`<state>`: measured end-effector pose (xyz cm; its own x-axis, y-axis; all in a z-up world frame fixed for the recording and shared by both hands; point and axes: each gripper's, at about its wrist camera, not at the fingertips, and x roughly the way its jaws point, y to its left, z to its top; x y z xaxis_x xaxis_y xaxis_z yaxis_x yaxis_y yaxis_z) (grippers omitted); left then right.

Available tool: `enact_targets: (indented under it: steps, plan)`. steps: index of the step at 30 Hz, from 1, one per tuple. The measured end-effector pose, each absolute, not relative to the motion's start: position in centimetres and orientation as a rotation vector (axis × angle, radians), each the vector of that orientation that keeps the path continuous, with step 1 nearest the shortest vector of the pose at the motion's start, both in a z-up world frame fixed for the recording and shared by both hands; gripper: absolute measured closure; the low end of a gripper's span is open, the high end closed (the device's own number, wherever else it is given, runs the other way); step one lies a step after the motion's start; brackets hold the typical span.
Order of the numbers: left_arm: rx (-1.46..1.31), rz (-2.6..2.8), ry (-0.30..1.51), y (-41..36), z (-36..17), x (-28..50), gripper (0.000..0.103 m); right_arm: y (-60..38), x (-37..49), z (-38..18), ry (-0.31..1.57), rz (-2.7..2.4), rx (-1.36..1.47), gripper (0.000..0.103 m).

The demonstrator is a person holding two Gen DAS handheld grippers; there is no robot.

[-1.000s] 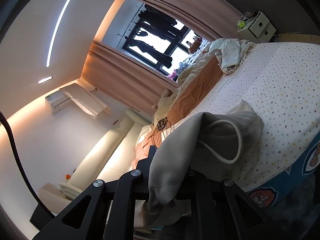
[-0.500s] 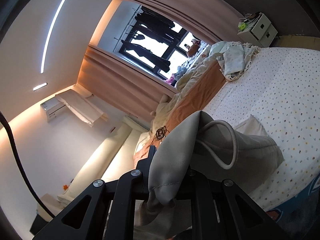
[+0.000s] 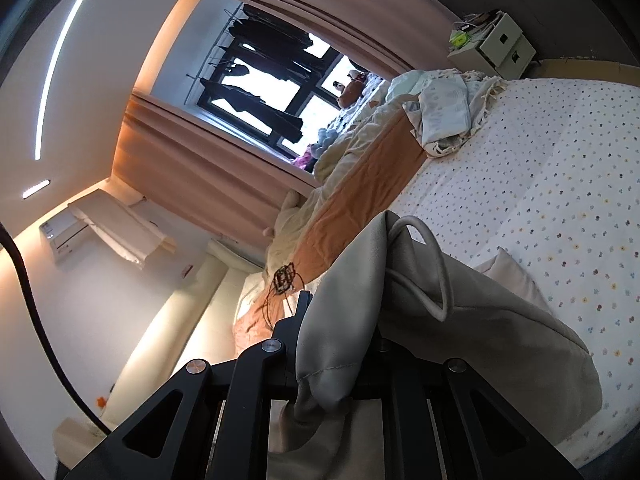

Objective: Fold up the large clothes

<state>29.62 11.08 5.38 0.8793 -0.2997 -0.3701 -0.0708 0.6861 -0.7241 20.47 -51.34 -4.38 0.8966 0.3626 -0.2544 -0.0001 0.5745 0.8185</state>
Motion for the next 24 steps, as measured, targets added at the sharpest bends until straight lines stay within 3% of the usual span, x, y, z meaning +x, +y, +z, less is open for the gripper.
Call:
enact_targets:
  steps: [19, 21, 22, 23, 24]
  plan:
    - [-0.855, -0.041, 0.71, 10.6, -8.1, 43.5, 0.093, -51.6, 30.6, -16.8, 0.603, 0.093, 1.012, 0.088]
    - [-0.858, -0.038, 0.725, 10.4, -9.0, 44.5, 0.086, -51.6, 31.1, -17.3, 0.621, 0.058, 0.99, 0.083]
    - [-0.862, -0.036, 0.743, 10.3, -9.4, 45.0, 0.071, -51.5, 31.6, -17.5, 0.641, 0.038, 0.976, 0.08]
    - [-0.87, -0.036, 0.758, 10.3, -9.9, 45.4, 0.046, -51.4, 31.9, -17.6, 0.657, 0.026, 0.969, 0.066]
    - [-0.878, -0.03, 0.77, 10.3, -10.2, 45.6, 0.034, -51.4, 32.0, -17.8, 0.665, 0.01, 0.965, 0.046]
